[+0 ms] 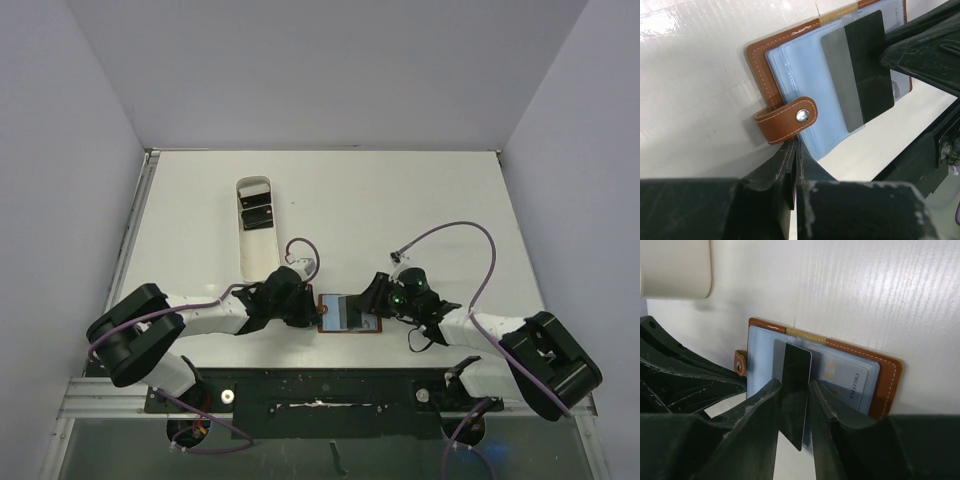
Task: Put the credit cards into the card holder
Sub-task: Insert the credit card into the card holder.
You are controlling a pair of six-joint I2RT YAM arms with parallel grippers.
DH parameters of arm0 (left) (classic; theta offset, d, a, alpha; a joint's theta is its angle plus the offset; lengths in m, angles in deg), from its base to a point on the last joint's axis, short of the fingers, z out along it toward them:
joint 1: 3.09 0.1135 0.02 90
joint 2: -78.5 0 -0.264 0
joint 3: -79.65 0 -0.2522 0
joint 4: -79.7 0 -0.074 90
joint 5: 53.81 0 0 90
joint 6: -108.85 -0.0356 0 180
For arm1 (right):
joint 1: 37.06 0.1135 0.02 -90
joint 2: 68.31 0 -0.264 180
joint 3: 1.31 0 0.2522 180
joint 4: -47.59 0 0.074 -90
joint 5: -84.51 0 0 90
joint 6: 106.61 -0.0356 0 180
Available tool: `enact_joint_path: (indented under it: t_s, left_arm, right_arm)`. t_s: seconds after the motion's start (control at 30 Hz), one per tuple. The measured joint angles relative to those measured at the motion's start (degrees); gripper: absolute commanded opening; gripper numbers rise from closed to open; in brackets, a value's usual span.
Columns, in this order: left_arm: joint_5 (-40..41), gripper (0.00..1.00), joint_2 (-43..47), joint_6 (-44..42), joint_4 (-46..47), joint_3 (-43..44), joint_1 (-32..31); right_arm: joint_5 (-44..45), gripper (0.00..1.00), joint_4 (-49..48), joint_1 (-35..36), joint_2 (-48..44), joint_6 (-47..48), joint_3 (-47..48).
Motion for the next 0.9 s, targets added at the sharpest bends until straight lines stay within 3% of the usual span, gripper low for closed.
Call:
enact_joint_path:
  t_s: [0.17,0.37,0.9]
  left_arm:
    - [0.46,0.0,0.63,-0.02,0.24,-0.61,-0.28]
    - [0.63,0.0,0.94,-0.02,0.42,-1.14,-0.28]
    - [0.66,0.0,0.98,-0.09,1.07,-1.44,-0.33]
  right_arm:
    - [3.19,0.39,10.43,1.07,-3.65,2.1,3.21]
    - [6.82,0.41,16.22,4.31,-4.17,3.19,6.08]
    - [6.67,0.41,9.55,8.52,2.45,-0.59,7.39]
